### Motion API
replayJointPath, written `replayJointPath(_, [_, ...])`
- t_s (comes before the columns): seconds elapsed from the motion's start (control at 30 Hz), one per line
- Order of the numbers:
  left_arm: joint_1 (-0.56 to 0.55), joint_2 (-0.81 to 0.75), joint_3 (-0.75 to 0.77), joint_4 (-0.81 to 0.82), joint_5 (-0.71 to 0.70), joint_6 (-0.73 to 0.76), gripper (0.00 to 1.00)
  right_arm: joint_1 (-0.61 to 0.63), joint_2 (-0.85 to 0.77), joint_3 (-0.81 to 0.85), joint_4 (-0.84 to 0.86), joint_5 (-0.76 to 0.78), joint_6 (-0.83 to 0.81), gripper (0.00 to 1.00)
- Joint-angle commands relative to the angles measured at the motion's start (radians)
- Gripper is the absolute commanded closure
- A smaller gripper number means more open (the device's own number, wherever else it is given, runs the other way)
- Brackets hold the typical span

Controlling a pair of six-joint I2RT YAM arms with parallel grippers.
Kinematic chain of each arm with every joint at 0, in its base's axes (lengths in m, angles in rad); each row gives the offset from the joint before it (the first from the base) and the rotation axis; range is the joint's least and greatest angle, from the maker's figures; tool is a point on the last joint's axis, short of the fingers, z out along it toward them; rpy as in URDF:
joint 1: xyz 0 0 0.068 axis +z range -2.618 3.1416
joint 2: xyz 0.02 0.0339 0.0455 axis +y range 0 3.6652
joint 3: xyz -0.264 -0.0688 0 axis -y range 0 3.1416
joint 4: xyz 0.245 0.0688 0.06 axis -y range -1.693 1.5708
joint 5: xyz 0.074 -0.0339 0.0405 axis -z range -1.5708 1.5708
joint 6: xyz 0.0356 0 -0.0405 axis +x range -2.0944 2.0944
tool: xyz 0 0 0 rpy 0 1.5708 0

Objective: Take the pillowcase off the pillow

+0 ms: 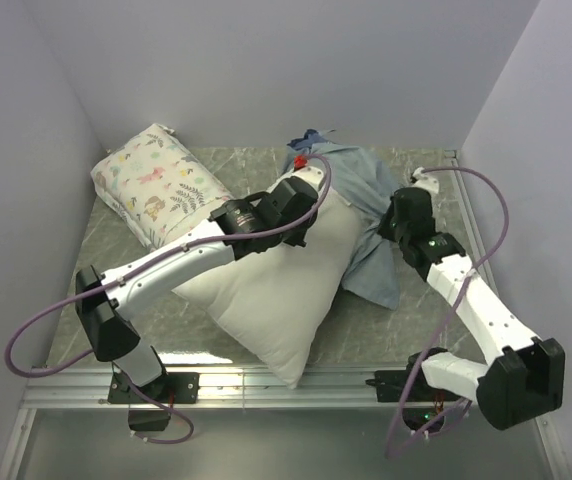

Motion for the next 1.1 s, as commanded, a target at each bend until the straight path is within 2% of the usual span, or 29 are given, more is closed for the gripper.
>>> replayJointPath(0.0, [0.0,-0.139,0.056,0.043,0.001,0.006,1.0,-0.13,0.055,0.107,-0.024,0.15,-0.007,1.0])
replayJointPath(0.1, [0.0,-0.176,0.028,0.028,0.012,0.02,1.0,-0.197,0.168,0.205,-0.019,0.199,0.019,1.0])
replayJointPath(0.23, [0.004,-0.236,-0.009,-0.001,-0.005,0.021,1.0,-0.277,0.338,0.348,-0.019,0.179,0.07,1.0])
replayJointPath(0.4, [0.016,-0.323,-0.059,-0.001,0.031,0.004,1.0,-0.323,0.461,0.474,-0.044,0.152,0.086,1.0])
replayJointPath(0.5, [0.016,-0.333,-0.114,0.014,0.077,-0.003,1.0,-0.349,0.458,0.482,-0.034,0.153,0.066,1.0])
replayJointPath(0.6, [0.016,-0.354,-0.179,0.013,0.065,-0.013,1.0,-0.377,0.443,0.48,-0.029,0.198,0.046,1.0])
replayJointPath(0.8, [0.02,-0.469,-0.231,-0.027,0.041,-0.043,1.0,-0.519,0.42,0.485,-0.035,0.081,0.069,1.0])
replayJointPath(1.07, [0.02,-0.559,-0.259,-0.061,0.054,-0.068,1.0,-0.533,0.434,0.525,-0.04,0.009,0.063,1.0])
